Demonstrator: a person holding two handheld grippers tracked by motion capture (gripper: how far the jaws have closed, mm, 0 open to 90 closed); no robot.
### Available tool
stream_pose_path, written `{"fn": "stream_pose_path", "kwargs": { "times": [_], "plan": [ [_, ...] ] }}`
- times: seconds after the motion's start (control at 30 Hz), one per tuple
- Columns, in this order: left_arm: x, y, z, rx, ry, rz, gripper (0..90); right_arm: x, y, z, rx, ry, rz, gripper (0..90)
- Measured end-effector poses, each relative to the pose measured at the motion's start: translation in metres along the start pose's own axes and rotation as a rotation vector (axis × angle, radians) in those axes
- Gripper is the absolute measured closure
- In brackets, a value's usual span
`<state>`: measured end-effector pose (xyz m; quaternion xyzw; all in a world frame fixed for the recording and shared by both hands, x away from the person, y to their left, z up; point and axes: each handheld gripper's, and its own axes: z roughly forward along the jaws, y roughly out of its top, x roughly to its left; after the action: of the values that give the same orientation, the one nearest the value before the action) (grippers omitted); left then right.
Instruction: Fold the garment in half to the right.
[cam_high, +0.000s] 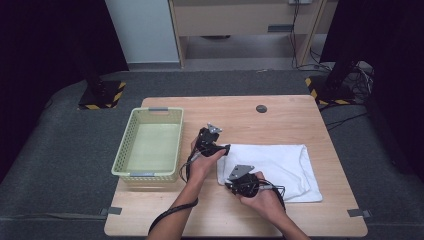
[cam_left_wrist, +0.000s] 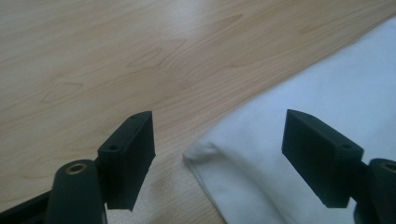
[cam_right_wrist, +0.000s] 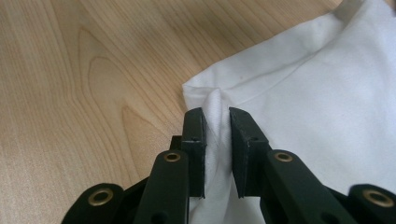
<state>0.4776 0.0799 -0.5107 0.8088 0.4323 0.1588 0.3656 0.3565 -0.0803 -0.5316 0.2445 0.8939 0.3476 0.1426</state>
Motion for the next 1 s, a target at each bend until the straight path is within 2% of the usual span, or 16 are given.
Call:
{"fn": "stream_pose_path", "kwargs": {
  "times": [0.23,0.37,0.47,0.53,0.67,0.77,0.87,1.0],
  "plan": [
    [0.008,-0.012,0.019,0.037,-0.003,0.001,29.1,0.001,0.0,0.0,0.0,-0.006,-0.002,77.4],
    [0.006,-0.011,0.022,0.038,0.0,0.041,30.6,0.002,-0.001,-0.001,-0.001,-0.011,-0.002,77.4],
    [0.003,-0.01,0.022,0.042,-0.004,0.053,32.9,0.001,-0.001,-0.001,-0.006,-0.009,0.0,77.6],
    [0.001,-0.009,0.021,0.049,-0.016,0.066,38.7,0.002,-0.002,-0.001,-0.009,-0.009,0.004,78.0],
    [-0.006,-0.009,0.019,0.05,-0.042,0.064,60.8,0.005,-0.001,-0.003,-0.003,-0.006,0.0,78.5],
    [-0.01,-0.009,0.02,0.05,-0.062,0.067,72.9,0.006,0.0,-0.006,-0.01,-0.011,0.004,78.7],
    [-0.012,-0.006,0.02,0.054,-0.06,0.094,78.0,0.005,0.001,-0.012,-0.027,-0.014,0.013,79.0],
    [-0.018,0.001,0.013,0.041,-0.056,0.101,80.0,0.005,0.003,-0.022,-0.047,-0.025,0.019,79.0]
  ]
}}
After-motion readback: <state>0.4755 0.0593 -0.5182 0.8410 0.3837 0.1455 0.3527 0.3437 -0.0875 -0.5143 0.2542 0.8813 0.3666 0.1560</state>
